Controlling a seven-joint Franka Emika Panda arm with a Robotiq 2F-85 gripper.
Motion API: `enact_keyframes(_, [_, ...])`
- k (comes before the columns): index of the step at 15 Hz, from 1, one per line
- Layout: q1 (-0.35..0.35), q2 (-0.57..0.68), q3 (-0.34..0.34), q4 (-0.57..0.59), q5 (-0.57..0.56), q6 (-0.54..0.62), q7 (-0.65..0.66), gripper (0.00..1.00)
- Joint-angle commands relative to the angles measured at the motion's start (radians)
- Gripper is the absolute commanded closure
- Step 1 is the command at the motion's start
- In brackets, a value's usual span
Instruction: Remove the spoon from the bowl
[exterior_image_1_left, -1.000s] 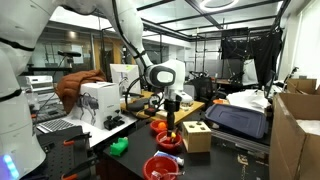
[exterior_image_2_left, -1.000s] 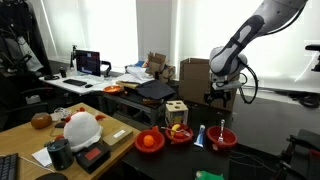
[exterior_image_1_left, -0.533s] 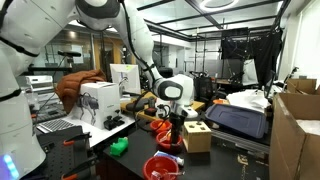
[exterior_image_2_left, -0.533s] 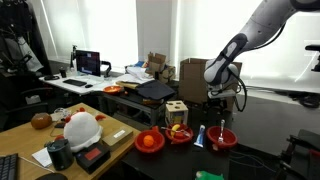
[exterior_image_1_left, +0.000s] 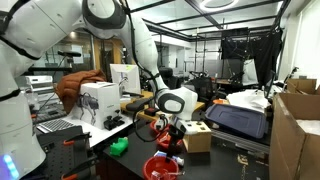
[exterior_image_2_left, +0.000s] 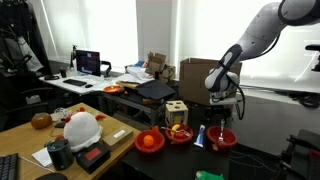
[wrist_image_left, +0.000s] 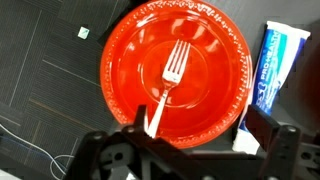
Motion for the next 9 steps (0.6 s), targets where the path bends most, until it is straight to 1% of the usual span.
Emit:
enact_keyframes(1, [-0.033, -0.023, -0.006, -0.04, 0.054, -0.004, 0.008, 0.0])
enact_keyframes(5, [-0.049, -0.037, -0.021, -0.071, 0.078, 0.021, 0.01, 0.0])
enact_keyframes(9, [-0.04, -0.018, -0.044, -0.051, 0.067, 0.026, 0.028, 0.0])
